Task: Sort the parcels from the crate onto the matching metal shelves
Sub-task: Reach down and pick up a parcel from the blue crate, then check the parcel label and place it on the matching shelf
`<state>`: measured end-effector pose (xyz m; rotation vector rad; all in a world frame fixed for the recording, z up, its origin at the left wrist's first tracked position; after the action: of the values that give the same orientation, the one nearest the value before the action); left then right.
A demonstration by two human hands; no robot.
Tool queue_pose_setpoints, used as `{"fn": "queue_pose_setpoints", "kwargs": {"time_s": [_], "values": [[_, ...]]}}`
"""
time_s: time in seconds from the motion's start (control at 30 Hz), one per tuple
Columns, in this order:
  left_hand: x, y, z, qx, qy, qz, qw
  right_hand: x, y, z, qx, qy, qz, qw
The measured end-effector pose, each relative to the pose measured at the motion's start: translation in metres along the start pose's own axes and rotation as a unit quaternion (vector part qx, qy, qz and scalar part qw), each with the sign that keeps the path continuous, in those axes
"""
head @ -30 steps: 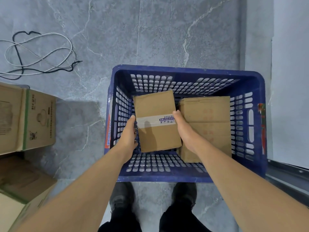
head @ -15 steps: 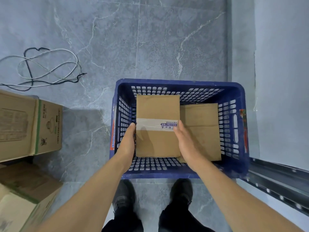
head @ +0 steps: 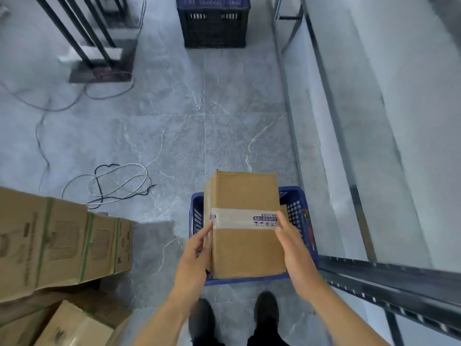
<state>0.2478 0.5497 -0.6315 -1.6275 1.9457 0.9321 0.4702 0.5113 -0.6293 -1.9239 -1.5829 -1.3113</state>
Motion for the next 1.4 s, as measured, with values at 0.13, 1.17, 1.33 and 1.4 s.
{"fn": "queue_pose_setpoints", "kwargs": {"time_s": [0.13,1.17,1.33,1.4], "values": [[-0.058,0.018,-0.059,0.008,-0.074,0.012,0.997,0.048,0.024,-0.049,-0.016,0.002,0.065,0.998],[-0.164,0.066,-0.207,0.101,-0.084,-0.003,0.991,0.174,0.068,-0.178,0.107,-0.026,0.117,0.987],[-0.167,0.076,-0.209,0.046,-0.165,0.031,0.985,0.181,0.071,-0.179,0.108,-0.027,0.144,0.983],[-0.169,0.083,-0.211,0.006,-0.154,0.024,0.988,0.183,0.069,-0.18,0.119,-0.035,0.171,0.977]]}}
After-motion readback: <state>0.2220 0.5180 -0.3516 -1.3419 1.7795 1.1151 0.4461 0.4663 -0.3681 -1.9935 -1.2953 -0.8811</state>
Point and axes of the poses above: each hand's wrist, its own z-axis towards the middle knuckle, its own y-axis out of the back of the hand, x = y × z, the point moved 7 cm from there along z, towards the middle knuckle, and after that the axes turned 10 degrees about -x, right-handed, at the moved point
